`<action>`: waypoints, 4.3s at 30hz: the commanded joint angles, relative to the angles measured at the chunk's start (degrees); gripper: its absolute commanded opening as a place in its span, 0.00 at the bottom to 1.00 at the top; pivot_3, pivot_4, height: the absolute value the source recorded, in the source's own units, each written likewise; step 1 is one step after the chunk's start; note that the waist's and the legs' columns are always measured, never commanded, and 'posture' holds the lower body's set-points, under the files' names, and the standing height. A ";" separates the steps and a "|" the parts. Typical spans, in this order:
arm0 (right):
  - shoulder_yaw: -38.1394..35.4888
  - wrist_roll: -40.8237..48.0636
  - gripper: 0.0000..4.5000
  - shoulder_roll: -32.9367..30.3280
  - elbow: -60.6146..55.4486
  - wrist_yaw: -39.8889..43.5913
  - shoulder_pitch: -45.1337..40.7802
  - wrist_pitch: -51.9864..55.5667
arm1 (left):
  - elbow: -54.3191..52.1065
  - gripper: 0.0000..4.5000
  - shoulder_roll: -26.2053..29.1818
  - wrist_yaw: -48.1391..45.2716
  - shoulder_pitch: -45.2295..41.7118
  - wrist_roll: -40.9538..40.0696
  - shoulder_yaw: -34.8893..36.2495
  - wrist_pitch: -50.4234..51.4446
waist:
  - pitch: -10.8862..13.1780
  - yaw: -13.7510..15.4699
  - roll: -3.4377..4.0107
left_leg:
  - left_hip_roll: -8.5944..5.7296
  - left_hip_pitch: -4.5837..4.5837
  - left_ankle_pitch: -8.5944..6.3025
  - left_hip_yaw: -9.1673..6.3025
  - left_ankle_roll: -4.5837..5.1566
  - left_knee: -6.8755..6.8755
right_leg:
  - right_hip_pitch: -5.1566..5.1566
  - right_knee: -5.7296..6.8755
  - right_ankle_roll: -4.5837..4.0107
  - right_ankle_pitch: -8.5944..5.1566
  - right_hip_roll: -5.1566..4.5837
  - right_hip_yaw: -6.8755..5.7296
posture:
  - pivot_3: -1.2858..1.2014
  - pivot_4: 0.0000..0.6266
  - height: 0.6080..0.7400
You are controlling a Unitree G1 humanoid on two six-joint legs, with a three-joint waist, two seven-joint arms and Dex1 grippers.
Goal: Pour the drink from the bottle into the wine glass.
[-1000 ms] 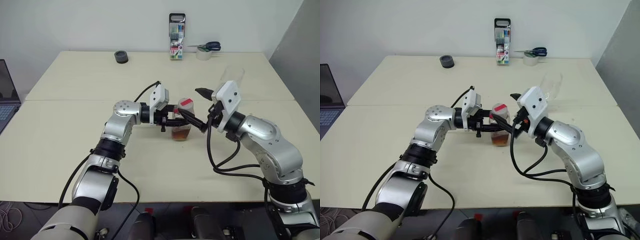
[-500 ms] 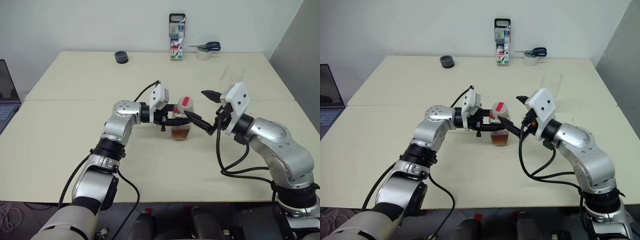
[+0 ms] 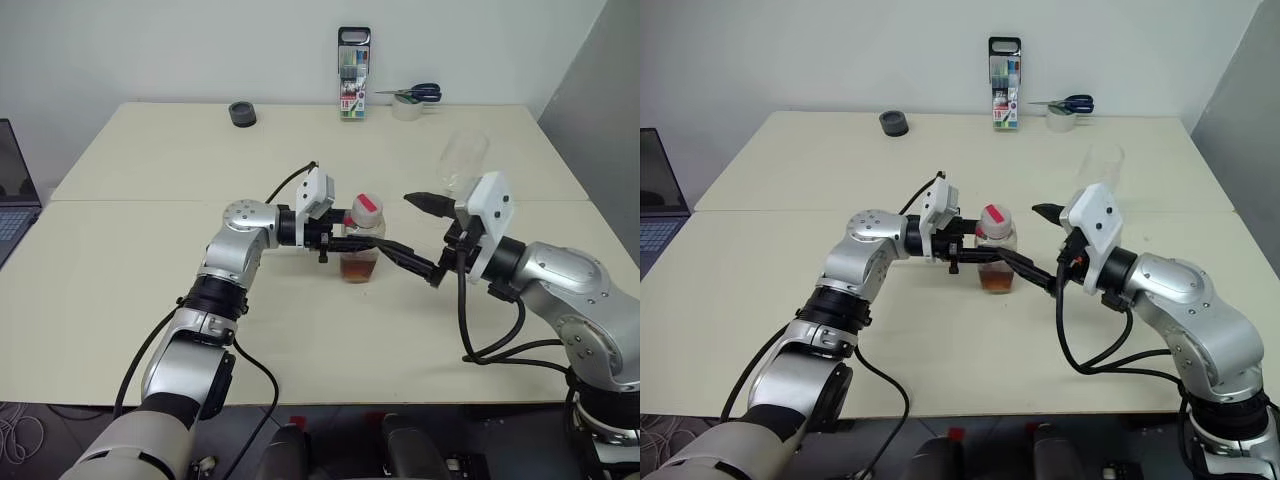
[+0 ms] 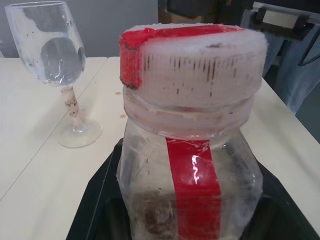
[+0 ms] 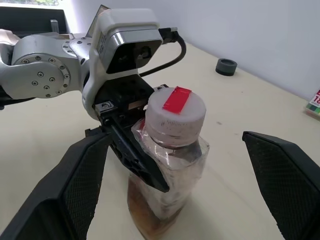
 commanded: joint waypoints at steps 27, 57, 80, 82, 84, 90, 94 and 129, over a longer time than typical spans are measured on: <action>3.22 -9.15 1.00 7.27 4.30 -6.61 -7.36 -3.02 | -2.15 0.40 0.14 -2.13 -0.91 -0.71 0.64 -1.05 | 0.00 -0.03 0.00 | -0.01 0.00 0.01 -0.01 -0.02 0.00 | -0.01 0.01 0.00 0.00 -0.02 -0.01 | 0.52 0.24 1.00; 0.14 -5.40 1.00 3.79 1.29 -6.26 -4.38 -0.07 | -2.71 0.40 0.44 -1.96 -0.20 -0.68 0.70 -1.07 | 0.00 -0.02 0.00 | -0.01 -0.01 0.00 -0.01 -0.01 0.00 | -0.01 0.01 0.00 0.00 -0.02 0.00 | 0.52 0.24 1.00; -1.20 1.06 1.00 4.20 -0.85 -5.69 -4.77 3.33 | -2.27 0.40 0.07 -1.56 -0.35 -0.61 0.76 -1.61 | 0.00 -0.01 0.00 | -0.01 -0.01 0.00 -0.01 -0.01 0.00 | -0.01 0.01 0.00 0.00 -0.02 0.00 | 0.52 0.24 1.00; -1.78 2.48 1.00 4.76 -0.14 -6.16 -5.37 4.77 | -2.31 0.40 0.00 -1.53 -0.27 -0.62 0.72 -1.60 | 0.00 -0.02 0.00 | -0.01 -0.01 0.00 -0.01 -0.01 0.00 | -0.01 0.01 0.00 0.00 -0.02 0.00 | 0.52 0.24 1.00; -1.73 3.50 1.00 4.91 0.52 -5.92 -5.98 5.90 | -2.33 0.40 -0.04 -1.56 -0.24 -0.63 0.69 -1.60 | 0.00 -0.01 0.00 | -0.01 0.00 0.00 -0.01 -0.01 0.00 | -0.01 0.01 0.00 0.00 -0.02 0.00 | 0.52 0.24 1.00; 0.56 4.01 1.00 4.56 2.07 -4.16 -8.03 6.53 | -2.43 0.40 -0.20 -1.59 -0.26 -0.59 0.56 -1.73 | 0.00 -0.03 0.00 | -0.01 0.00 0.00 0.00 -0.01 0.00 | -0.01 0.01 0.00 0.00 -0.02 0.00 | 0.52 0.24 1.00; 1.90 3.07 1.00 4.55 3.27 -3.77 -9.08 5.81 | -2.69 0.40 -0.28 -1.57 -0.13 -0.62 0.53 -1.67 | 0.00 -0.03 0.00 | -0.01 -0.01 0.00 -0.01 0.00 0.00 | -0.01 0.01 0.00 0.00 -0.02 -0.01 | 0.52 0.24 1.00; -7.04 -7.35 0.60 6.99 6.27 -13.32 19.61 -3.87 | -8.27 0.40 4.16 4.08 3.76 -2.61 4.92 4.08 | -0.02 0.01 0.00 | -0.03 0.06 0.00 0.10 0.00 0.03 | -0.01 0.18 0.00 0.00 -0.04 0.10 | 0.52 0.24 1.00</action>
